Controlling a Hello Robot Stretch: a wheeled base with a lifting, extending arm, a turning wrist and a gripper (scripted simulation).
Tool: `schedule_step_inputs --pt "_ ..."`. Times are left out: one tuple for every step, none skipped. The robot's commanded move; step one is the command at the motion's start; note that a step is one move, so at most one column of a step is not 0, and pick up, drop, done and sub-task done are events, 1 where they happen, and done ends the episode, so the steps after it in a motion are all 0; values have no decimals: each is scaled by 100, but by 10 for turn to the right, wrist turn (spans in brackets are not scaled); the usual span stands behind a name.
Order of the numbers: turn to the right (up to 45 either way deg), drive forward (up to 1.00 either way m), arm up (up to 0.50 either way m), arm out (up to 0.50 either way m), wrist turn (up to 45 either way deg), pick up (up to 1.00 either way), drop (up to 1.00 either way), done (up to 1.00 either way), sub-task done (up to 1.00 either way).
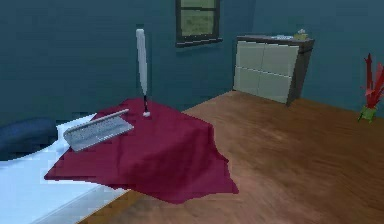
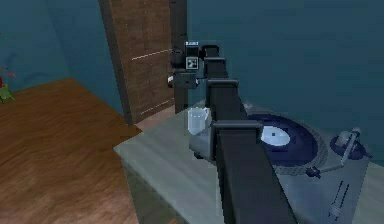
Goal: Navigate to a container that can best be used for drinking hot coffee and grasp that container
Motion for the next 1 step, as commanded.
schedule_step_inputs --pt "0 0 0 0 150 0 0 0 0"
